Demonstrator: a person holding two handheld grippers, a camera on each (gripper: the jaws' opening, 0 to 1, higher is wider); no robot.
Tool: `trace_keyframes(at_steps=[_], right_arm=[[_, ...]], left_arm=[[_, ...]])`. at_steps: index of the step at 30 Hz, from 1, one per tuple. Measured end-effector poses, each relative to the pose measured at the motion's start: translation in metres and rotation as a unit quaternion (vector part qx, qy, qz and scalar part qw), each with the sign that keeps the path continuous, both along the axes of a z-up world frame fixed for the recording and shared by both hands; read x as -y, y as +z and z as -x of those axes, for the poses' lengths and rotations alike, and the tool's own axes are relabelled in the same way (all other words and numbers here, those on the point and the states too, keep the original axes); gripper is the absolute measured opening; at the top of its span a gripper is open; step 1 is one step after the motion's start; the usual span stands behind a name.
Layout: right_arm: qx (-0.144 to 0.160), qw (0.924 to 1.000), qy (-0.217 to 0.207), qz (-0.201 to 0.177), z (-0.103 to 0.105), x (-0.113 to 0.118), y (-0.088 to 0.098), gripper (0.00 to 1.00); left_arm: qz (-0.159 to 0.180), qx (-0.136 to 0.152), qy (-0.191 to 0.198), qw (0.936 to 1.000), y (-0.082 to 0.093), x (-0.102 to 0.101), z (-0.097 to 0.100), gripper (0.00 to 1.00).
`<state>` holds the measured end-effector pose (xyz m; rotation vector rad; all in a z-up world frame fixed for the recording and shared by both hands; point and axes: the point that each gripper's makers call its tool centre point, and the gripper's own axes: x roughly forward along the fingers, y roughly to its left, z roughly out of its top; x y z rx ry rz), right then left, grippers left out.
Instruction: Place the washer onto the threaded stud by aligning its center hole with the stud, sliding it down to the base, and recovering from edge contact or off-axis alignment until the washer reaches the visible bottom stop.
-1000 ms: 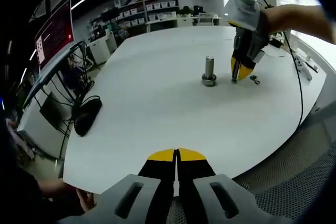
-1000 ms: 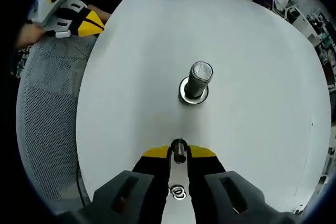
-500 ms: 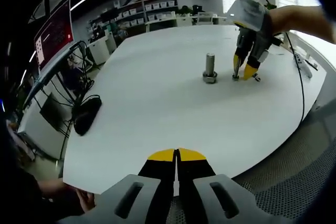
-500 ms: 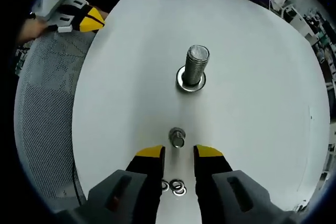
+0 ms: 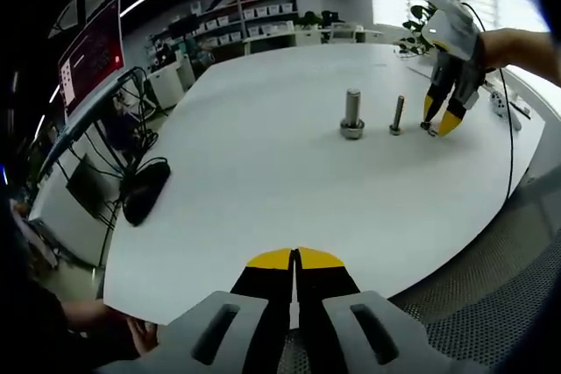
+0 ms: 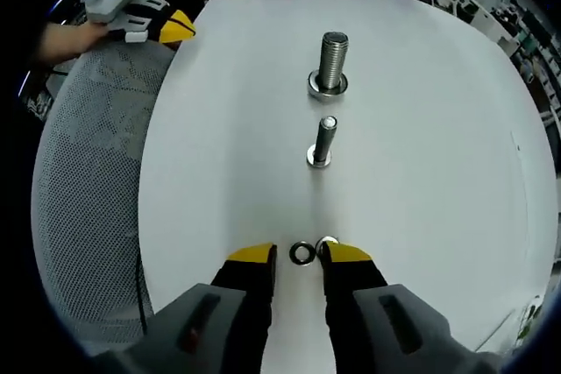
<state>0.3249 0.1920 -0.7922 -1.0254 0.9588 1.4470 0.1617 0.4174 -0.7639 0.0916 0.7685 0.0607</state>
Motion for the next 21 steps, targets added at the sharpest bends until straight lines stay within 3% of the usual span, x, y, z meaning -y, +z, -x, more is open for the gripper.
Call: trace_keyframes(at_steps=[10,21], right_arm=[[-0.004,0.9999,-0.007,0.012,0.0034,0.0092,-0.0055,0.23],[0.020,0.9995,0.010,0.022,-0.0007,0.0027,-0.0067,0.21]], left_arm=[[-0.002,0.002,0.001,1.0000,0.0013,-0.0001,0.0001,0.00],[0.002,0.004,0.002,1.0000,0.0016,0.0003,-0.0005,0.00]])
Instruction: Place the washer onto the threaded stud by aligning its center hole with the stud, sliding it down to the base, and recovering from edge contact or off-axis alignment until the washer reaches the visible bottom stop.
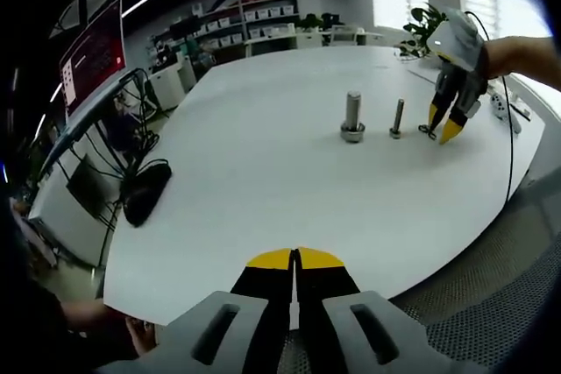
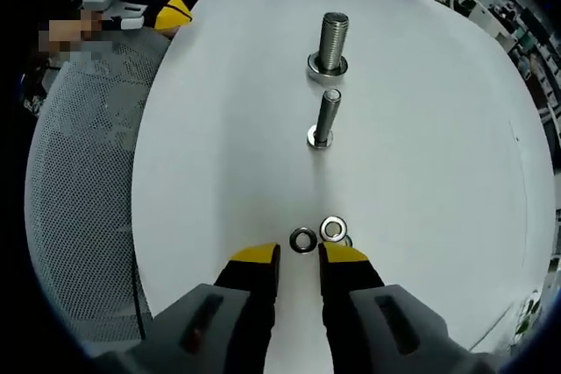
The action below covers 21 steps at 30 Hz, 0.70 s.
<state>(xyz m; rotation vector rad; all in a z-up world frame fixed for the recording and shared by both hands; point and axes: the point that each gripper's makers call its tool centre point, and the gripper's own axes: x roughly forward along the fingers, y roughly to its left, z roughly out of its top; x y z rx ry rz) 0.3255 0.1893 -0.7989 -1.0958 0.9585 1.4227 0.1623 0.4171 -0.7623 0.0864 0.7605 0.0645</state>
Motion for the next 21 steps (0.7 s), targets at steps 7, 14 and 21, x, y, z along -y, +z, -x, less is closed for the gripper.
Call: trace_keyframes(at_steps=[7,14,21], right_arm=[[0.010,0.9992,0.035,0.017,0.0026,-0.0020,-0.0004,0.20],[0.006,0.9989,0.042,0.022,0.0014,-0.0016,-0.0008,0.20],[0.008,0.9981,0.054,0.028,0.0016,-0.0013,-0.0010,0.20]], left_arm=[[-0.001,-0.001,-0.001,1.0000,-0.0001,0.0002,0.0000,0.00],[-0.001,0.001,0.000,1.0000,0.0005,0.0003,-0.0003,0.00],[-0.001,-0.001,-0.001,1.0000,0.0002,0.0007,-0.0002,0.00]])
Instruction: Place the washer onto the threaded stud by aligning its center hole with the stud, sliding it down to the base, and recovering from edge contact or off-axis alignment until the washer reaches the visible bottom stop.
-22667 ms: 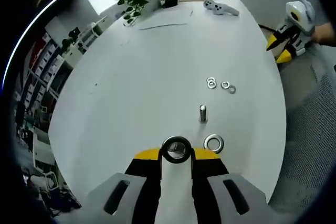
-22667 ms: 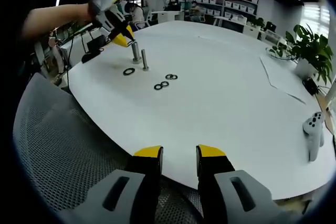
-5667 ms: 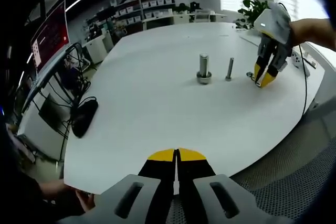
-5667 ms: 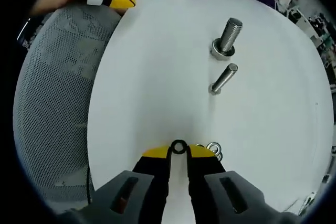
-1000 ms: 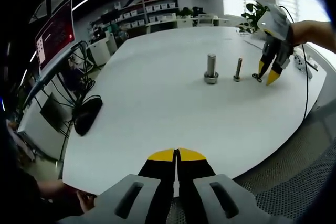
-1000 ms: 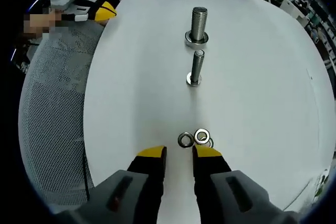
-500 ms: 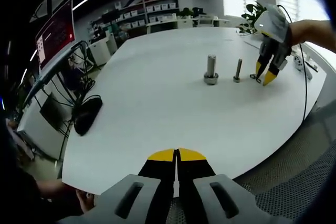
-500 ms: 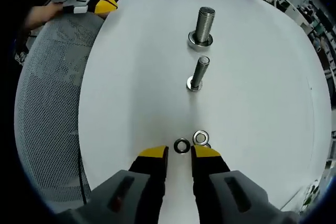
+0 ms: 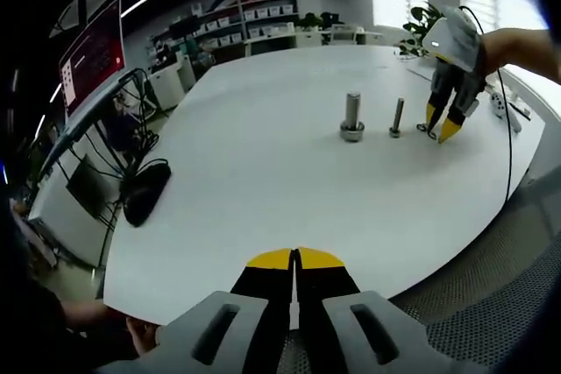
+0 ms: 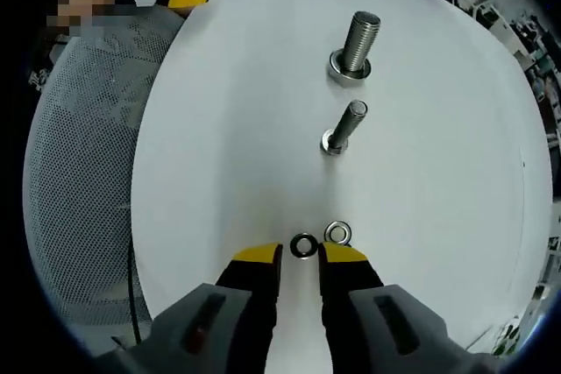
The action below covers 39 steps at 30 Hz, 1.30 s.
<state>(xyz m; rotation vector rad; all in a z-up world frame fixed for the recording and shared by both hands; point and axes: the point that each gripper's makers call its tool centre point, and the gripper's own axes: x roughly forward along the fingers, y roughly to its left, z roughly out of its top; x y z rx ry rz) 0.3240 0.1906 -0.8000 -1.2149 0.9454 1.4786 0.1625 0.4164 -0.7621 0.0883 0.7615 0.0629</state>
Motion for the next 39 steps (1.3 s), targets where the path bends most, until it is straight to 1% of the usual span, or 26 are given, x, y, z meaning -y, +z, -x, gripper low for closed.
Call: trace_keyframes(at_steps=[2,4,8,14,19,21,27,39], right_arm=[[-0.002,1.0000,-0.003,0.001,-0.0006,0.0000,-0.0002,0.20],[-0.002,1.0000,0.009,0.001,0.0000,0.0004,0.0000,0.20],[-0.001,0.9998,0.019,0.002,0.0007,0.0005,0.0003,0.20],[-0.003,0.9997,0.024,0.004,-0.0002,0.0003,-0.0003,0.20],[0.000,0.9998,0.022,0.005,-0.0027,-0.0004,-0.0005,0.16],[-0.002,0.9998,0.021,0.003,-0.0030,-0.0007,-0.0003,0.16],[-0.004,0.9998,0.020,0.001,-0.0034,-0.0009,-0.0006,0.16],[-0.002,0.9998,-0.004,-0.019,-0.0027,-0.0011,0.0002,0.15]], left_arm=[[0.000,-0.001,0.000,1.0000,-0.0002,0.0001,0.0001,0.00],[0.000,-0.001,-0.001,1.0000,-0.0003,0.0003,0.0002,0.00],[0.000,0.000,0.000,1.0000,-0.0001,0.0001,0.0000,0.00],[0.000,0.000,0.001,1.0000,0.0002,-0.0002,0.0001,0.00],[0.004,0.009,0.001,1.0000,0.0026,0.0001,-0.0015,0.00],[0.002,0.006,0.001,1.0000,0.0017,0.0000,-0.0009,0.00],[0.003,0.009,0.002,1.0000,0.0027,-0.0004,-0.0015,0.00],[0.003,0.010,0.003,0.9999,0.0028,-0.0012,-0.0017,0.00]])
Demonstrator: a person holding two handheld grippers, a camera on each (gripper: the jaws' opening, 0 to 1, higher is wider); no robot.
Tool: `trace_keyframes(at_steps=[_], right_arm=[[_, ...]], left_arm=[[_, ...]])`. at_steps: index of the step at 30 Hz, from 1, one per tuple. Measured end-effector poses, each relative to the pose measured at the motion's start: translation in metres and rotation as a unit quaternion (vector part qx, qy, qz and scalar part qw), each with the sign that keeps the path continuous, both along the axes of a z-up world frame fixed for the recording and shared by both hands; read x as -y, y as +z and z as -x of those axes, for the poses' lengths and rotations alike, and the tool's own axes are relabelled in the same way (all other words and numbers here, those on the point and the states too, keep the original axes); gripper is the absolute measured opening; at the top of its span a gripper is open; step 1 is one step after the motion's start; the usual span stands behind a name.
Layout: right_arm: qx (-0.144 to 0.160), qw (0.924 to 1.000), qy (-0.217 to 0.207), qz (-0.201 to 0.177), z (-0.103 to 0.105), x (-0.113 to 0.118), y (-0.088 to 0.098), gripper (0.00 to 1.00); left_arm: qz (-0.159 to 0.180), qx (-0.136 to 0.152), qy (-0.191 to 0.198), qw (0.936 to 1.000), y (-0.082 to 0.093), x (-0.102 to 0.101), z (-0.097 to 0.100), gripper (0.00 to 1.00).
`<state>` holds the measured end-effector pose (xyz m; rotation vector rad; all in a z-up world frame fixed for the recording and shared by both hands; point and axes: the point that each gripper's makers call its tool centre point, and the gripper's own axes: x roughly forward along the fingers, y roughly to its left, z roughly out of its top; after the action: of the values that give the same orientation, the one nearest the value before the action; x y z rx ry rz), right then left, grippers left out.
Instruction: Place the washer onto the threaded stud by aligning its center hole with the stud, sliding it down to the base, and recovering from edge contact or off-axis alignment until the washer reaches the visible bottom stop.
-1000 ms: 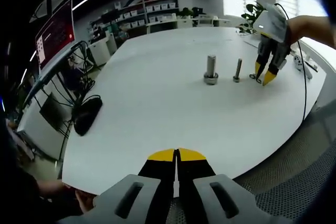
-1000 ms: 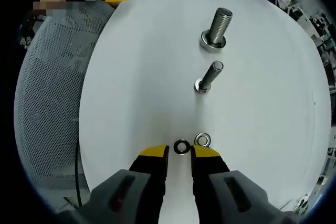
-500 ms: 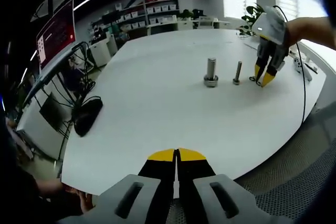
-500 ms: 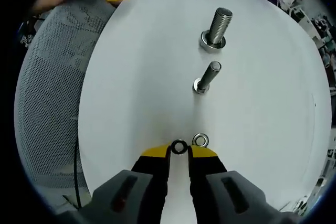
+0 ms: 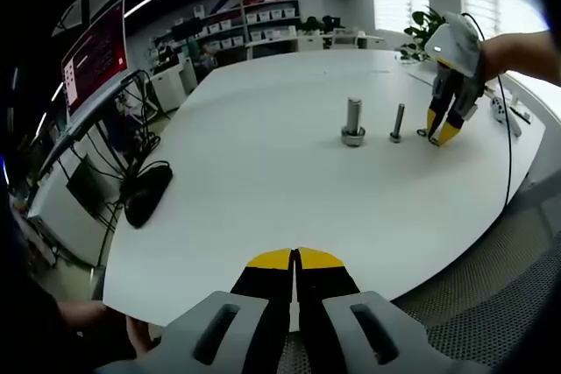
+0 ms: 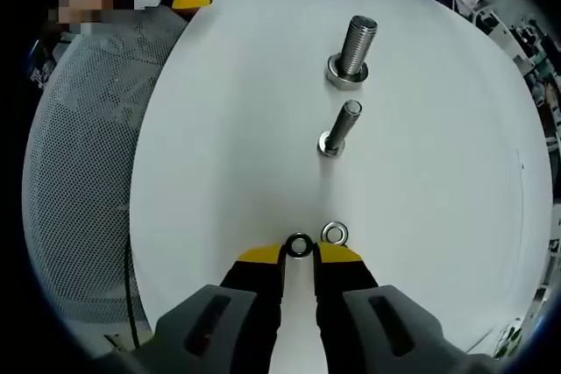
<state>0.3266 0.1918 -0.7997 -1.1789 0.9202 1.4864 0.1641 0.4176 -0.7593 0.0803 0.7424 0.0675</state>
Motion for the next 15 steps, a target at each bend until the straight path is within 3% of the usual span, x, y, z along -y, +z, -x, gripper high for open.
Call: trace_keyframes(at_steps=[4,8,10,15], right_arm=[[0.006,1.0000,0.005,0.001,0.0005,-0.0002,-0.0002,0.15],[0.005,0.9998,-0.020,-0.003,-0.0005,-0.0010,0.0009,0.15],[0.003,0.9984,-0.055,-0.013,-0.0012,-0.0023,0.0005,0.14],[0.005,0.9983,-0.054,-0.023,-0.0009,-0.0040,0.0081,0.14]], left_arm=[[0.000,0.001,0.000,1.0000,0.0005,0.0001,0.0000,0.00],[0.000,0.000,0.000,1.0000,0.0004,0.0000,0.0001,0.00],[-0.001,0.000,-0.001,1.0000,0.0004,0.0004,0.0000,0.00],[0.000,-0.003,-0.001,1.0000,-0.0001,0.0009,0.0003,0.00]])
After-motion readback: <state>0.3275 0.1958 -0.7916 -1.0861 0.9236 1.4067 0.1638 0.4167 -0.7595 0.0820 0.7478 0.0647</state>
